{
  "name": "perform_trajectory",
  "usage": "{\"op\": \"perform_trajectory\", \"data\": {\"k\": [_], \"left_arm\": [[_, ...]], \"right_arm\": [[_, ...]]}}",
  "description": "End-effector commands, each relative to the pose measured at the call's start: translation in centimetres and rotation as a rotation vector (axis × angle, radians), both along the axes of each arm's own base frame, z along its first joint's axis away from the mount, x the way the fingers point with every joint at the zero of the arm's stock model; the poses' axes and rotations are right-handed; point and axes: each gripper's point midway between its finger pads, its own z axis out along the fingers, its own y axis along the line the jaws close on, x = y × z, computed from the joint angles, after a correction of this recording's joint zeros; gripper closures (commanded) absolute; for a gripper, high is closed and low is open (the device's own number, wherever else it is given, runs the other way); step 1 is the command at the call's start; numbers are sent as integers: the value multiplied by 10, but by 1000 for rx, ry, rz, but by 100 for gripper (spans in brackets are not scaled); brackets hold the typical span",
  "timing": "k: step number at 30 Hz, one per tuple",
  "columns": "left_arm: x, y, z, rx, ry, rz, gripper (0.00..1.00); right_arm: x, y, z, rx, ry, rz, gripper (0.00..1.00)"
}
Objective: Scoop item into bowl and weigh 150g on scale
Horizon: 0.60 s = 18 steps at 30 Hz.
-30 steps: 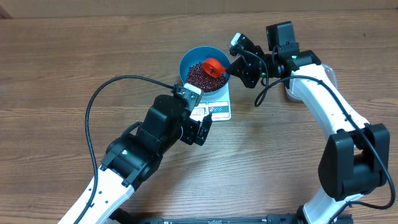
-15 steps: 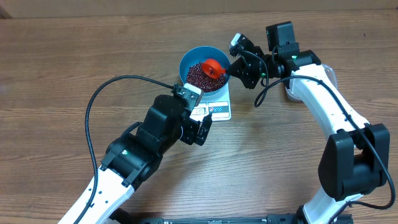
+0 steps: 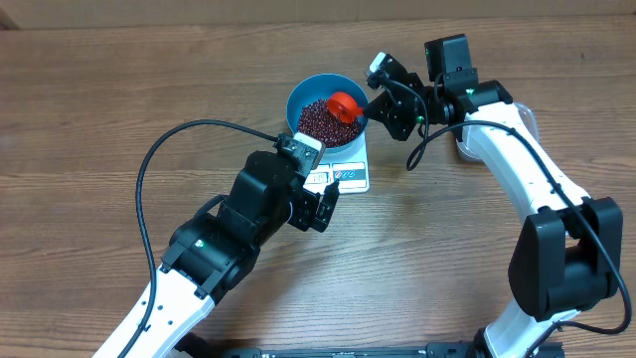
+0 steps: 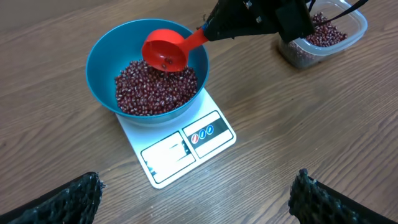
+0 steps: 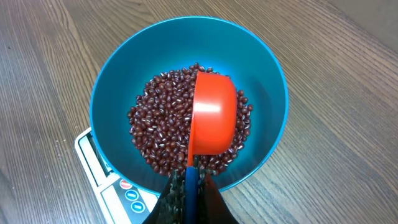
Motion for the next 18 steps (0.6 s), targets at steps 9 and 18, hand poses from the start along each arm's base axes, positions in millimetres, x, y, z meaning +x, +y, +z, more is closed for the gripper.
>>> {"op": "perform_trajectory", "data": {"k": [9,18], "left_arm": [[0,0,0,-2,-4,-7,0],[0,0,0,-2,-4,-7,1]], "right_arm": [[0,6,26,30,-45,13,96],[-6,12,30,112,45,-27,96]]}}
